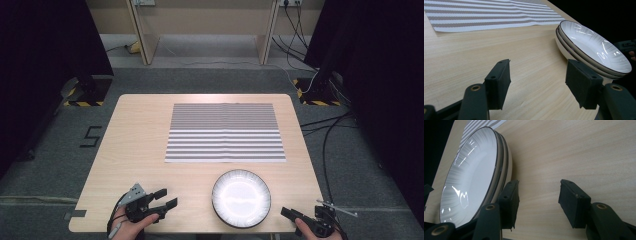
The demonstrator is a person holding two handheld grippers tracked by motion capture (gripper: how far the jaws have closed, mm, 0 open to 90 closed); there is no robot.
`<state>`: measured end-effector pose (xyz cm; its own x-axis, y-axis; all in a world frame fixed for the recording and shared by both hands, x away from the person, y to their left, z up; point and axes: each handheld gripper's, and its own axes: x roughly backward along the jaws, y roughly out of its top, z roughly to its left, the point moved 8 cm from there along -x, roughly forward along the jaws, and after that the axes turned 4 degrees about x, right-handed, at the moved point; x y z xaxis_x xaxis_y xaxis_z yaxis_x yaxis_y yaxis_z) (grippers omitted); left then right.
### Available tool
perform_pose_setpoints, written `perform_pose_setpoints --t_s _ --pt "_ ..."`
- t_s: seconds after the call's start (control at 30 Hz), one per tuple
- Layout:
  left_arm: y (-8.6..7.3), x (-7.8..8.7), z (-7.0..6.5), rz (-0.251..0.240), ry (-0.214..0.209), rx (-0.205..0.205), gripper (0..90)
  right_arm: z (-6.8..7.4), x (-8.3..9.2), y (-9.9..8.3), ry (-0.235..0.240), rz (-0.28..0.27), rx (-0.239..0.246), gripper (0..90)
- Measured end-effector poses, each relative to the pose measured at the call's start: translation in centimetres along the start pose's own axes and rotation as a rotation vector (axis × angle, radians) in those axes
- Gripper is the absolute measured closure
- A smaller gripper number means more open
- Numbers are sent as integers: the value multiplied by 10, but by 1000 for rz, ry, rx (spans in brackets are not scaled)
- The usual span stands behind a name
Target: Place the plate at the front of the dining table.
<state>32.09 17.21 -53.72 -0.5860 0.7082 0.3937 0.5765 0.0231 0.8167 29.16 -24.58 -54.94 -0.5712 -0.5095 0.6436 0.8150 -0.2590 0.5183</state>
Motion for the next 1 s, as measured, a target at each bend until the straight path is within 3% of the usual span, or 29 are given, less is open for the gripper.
perform_pose_setpoints --t_s 0.2,0.27,0.47,0.57,0.67,1.0 --pt "0 -3 -9 15 -41 23 375 3 6 -1 12 3 4 583" --pt "1 -4 -14 20 -53 13 395 9 9 2 21 12 17 639" --pt "8 -10 -25 33 -90 -5 425 19 10 10 22 21 49 680" --pt "9 -15 -29 45 -116 17 450 25 6 15 14 35 62 705" --pt "11 -21 -33 58 -126 2 469 33 1 20 14 55 68 763" --pt "17 -48 -53 96 -167 -29 496 51 -16 29 11 96 123 809"
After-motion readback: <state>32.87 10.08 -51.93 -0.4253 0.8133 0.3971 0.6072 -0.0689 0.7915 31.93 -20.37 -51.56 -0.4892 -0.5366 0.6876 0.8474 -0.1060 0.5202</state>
